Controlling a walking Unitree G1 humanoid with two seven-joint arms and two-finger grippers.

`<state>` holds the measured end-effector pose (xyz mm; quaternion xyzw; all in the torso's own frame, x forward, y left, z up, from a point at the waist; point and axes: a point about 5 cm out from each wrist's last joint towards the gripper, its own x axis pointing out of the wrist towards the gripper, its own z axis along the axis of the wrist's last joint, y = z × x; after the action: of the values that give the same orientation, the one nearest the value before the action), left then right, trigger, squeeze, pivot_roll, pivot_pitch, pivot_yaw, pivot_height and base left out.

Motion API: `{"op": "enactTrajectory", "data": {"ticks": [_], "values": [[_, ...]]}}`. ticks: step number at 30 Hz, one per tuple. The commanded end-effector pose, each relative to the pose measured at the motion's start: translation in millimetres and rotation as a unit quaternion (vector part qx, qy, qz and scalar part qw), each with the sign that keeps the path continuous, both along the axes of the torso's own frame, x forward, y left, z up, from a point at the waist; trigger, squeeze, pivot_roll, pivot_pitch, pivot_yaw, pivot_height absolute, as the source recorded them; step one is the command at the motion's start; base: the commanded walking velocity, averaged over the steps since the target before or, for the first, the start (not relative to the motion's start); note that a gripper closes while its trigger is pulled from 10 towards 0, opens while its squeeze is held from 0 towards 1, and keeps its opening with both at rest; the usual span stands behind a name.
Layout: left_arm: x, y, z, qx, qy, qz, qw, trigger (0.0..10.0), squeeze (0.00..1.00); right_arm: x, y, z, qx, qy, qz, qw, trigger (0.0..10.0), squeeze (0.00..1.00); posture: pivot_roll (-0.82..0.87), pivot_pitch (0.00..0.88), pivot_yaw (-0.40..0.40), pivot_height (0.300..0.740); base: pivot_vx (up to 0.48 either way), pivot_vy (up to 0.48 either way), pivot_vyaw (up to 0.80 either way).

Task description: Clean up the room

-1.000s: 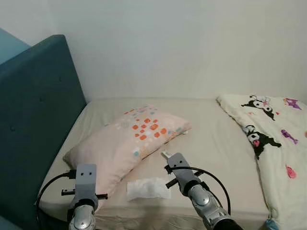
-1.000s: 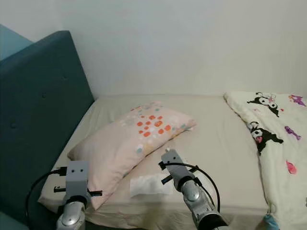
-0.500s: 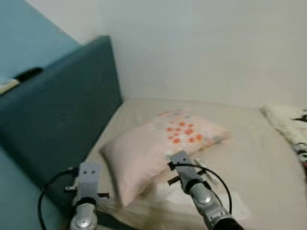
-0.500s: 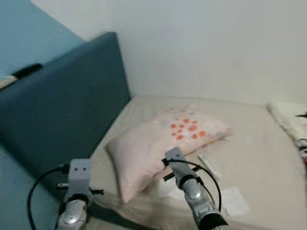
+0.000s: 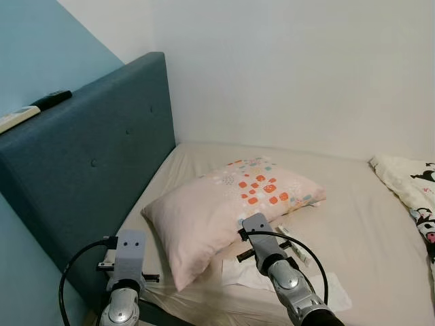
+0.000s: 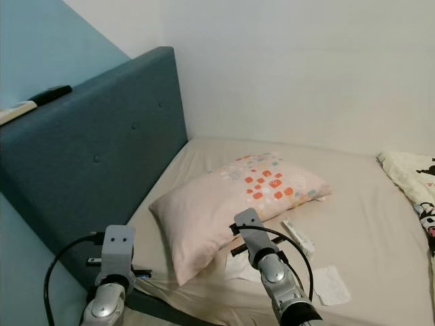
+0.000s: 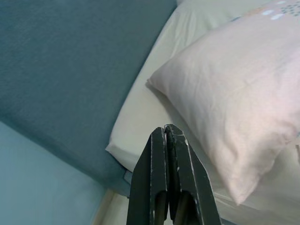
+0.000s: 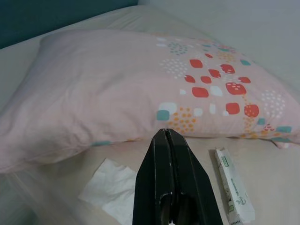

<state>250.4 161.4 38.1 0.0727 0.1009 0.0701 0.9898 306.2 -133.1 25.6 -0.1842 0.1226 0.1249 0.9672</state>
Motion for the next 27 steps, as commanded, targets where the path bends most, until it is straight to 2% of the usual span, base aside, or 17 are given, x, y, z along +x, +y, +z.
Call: {"op": "enactTrajectory", "data": {"ticks": [1,8,21,22,27], "values": [[0.7,-2.9,3.4,-0.010,-0.011,-0.014,1.000,10.0,0.00,-2.3,-1.8,-3.1,0.003,0.007,-0.008,1.000,10.0,0.00,0.01,0.000,-0.009,0.740,0.424,0.000,0.00],[0.5,-2.5,2.8,-0.004,-0.008,-0.008,1.000,10.0,0.00,-2.4,-2.6,-3.4,0.003,0.009,-0.010,1.000,10.0,0.00,0.01,0.000,-0.011,0.740,0.409,0.000,0.00],[-2.1,3.8,1.1,0.004,-0.007,0.003,1.000,10.0,0.00,-3.4,2.5,-4.2,0.005,0.013,0.002,1.000,10.0,0.00,0.01,0.000,-0.019,0.740,0.000,0.000,0.00],[-2.6,4.7,1.3,0.004,-0.008,0.005,1.000,10.0,0.00,-3.7,2.6,-4.6,0.018,0.016,-0.006,1.000,10.0,0.00,0.02,0.000,-0.019,0.740,0.000,0.000,0.00],[-2.7,6.0,1.0,0.005,-0.007,0.009,1.000,10.0,0.00,-3.5,2.9,-4.4,0.025,0.017,-0.008,1.000,10.0,0.00,0.02,0.000,-0.018,0.740,0.000,0.000,-0.16]]}}
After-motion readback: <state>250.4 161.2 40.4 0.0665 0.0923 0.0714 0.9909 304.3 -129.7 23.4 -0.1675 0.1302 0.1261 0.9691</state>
